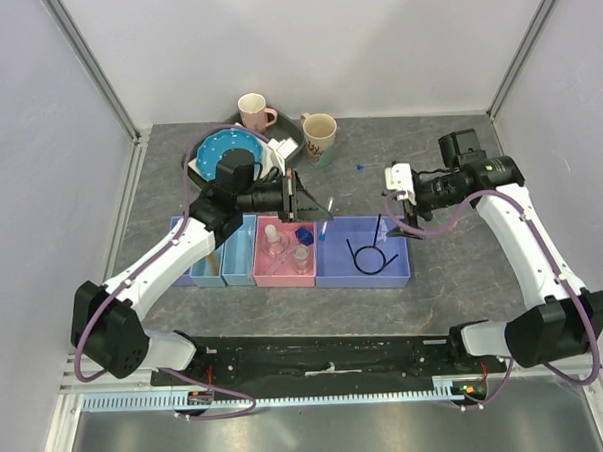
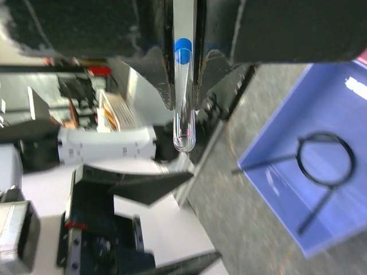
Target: Organize the chemistry lab equipment
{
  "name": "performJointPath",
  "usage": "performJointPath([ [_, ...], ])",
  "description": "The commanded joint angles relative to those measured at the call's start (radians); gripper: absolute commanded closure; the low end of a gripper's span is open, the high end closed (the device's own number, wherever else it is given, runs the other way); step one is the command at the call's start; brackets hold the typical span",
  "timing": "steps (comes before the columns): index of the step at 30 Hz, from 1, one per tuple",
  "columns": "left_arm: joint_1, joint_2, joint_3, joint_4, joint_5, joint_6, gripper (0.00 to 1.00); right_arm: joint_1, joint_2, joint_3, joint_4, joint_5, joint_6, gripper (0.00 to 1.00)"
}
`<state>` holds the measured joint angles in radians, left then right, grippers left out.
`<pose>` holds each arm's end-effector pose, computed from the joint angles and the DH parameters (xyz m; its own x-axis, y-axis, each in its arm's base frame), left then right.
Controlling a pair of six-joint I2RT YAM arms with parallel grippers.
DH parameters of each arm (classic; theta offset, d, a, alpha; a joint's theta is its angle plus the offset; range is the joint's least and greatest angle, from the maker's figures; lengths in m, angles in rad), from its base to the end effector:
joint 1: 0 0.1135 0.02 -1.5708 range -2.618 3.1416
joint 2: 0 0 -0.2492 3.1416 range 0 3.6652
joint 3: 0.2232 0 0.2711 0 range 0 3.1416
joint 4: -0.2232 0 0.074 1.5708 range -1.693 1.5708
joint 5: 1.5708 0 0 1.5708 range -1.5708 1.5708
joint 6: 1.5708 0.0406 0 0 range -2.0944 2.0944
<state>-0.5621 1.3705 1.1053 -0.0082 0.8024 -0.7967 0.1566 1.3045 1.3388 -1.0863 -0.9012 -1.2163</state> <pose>0.2719 -0.2058 0.3187 -0.8434 -0.0560 -0.5343 0.5051 0.2560 -0.8242 0.2576 0.0729 0.3368 0.1532 -0.5651 -0.8107 -0.9714 0.0648 -0.2287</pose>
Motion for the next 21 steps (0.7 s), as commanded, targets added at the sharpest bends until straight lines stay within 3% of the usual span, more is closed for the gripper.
performJointPath([
  [1,0.005,0.001,0.045,-0.213,0.288,0.077,0.97,0.076,0.064,0.097,-0.204,-0.111,-0.400,0.02],
  [5,0.004,0.041,0.042,-0.268,0.363,0.094,0.97,0.226,0.078,0.112,-0.161,-0.097,-0.368,0.02],
  [8,0.004,0.058,0.041,-0.277,0.403,0.100,0.97,0.277,0.065,0.106,-0.083,-0.079,-0.287,0.02],
  [21,0.001,0.113,0.028,-0.283,0.457,0.122,0.97,0.454,0.133,0.171,-0.032,-0.005,-0.189,0.13],
])
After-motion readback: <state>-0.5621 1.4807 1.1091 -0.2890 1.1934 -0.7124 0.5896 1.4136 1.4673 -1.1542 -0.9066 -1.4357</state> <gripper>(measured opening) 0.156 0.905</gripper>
